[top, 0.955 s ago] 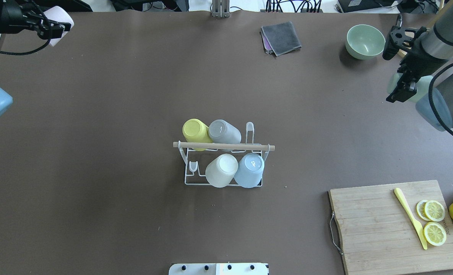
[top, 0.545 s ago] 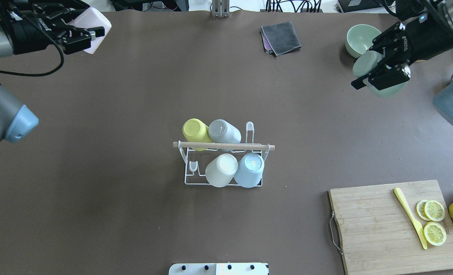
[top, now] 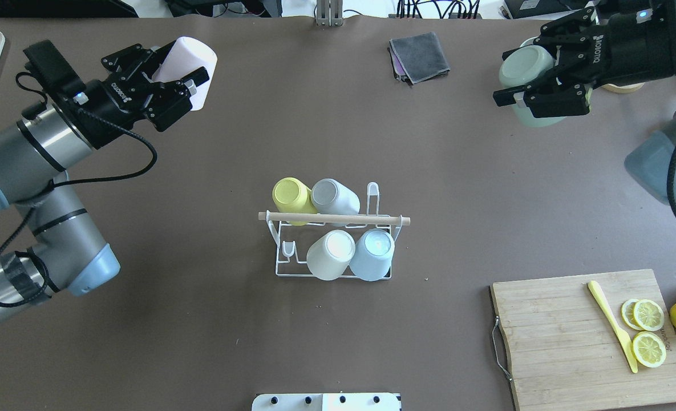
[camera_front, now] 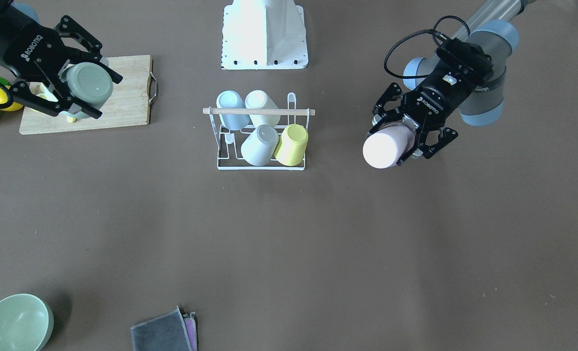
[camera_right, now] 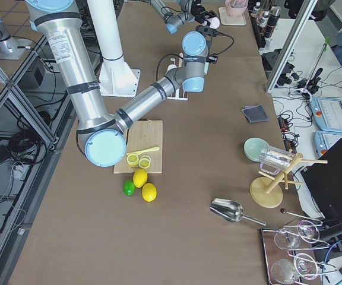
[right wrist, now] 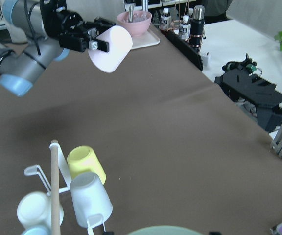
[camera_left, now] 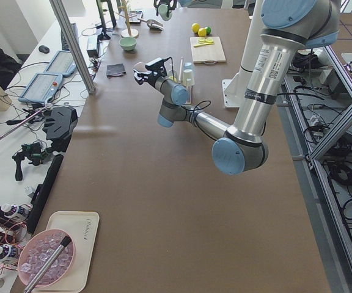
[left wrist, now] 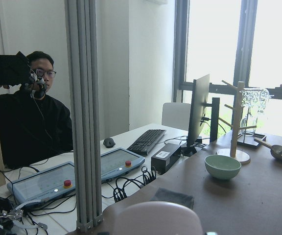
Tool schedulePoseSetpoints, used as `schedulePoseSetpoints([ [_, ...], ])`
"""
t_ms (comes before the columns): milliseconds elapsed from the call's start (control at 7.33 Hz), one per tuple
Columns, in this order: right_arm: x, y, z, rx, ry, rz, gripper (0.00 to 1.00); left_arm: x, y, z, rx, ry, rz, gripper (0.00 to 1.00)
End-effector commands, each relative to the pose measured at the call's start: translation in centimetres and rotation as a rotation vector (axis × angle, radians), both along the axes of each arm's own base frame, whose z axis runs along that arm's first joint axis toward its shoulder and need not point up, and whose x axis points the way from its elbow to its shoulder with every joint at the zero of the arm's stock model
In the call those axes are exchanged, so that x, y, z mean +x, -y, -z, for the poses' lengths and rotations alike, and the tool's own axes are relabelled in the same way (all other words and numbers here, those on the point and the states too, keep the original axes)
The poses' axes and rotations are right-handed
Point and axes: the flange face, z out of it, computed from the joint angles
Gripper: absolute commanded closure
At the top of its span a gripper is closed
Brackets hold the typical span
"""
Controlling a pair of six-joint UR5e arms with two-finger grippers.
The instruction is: Place cup on cup holder
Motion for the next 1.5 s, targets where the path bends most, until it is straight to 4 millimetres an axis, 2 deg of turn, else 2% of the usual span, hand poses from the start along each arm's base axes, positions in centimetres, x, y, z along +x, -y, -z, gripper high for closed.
schedulePoseSetpoints([
  [0, -6.5, -3.3, 1.7, -0.063, 0.246, -0.082, 1.0, 3.0, -4.2, 0.6, -0.059, -0.155, 0.079, 1.0],
  [136, -10.3, -5.2, 2.6, -0.084, 0.331, -0.117, 1.0, 4.0, -6.7, 2.1, -0.058, -0.199, 0.045, 1.0],
  [273, -12.3, -5.8, 3.0, -0.089, 0.366, -0.136, 1.0, 5.7, -9.3, 3.2, -0.056, -0.226, 0.001, 1.0],
  [409, -13.7, -5.6, 2.3, -0.079, 0.408, -0.149, 1.0, 7.6, -12.6, 3.8, -0.071, -0.256, -0.048, 1.0],
  [545, -15.3, -4.8, 0.0, -0.073, 0.429, -0.155, 1.0, 9.0, -14.5, 3.6, -0.057, -0.227, -0.068, 1.0],
  [682, -17.2, -3.8, -1.5, -0.068, 0.433, -0.157, 1.0, 9.9, -15.6, 4.1, -0.054, -0.234, -0.094, 1.0],
  [818, -19.4, -3.0, -1.9, -0.073, 0.447, -0.17, 1.0, 10.2, -16.3, 4.7, -0.041, -0.248, -0.101, 1.0],
  [955, -20.9, -2.9, -1.9, -0.076, 0.443, -0.184, 1.0, 11.5, -18.7, 4.6, -0.001, -0.231, -0.113, 1.0],
  [1227, -23.1, -3.2, -2.8, -0.037, 0.396, -0.192, 1.0, 13.7, -22.2, 3.8, -0.045, -0.213, -0.131, 1.0],
  [1364, -24.4, -4.1, -2.8, -0.02, 0.388, -0.211, 1.0, 14.0, -22.2, 3.5, -0.05, -0.204, -0.127, 1.0],
])
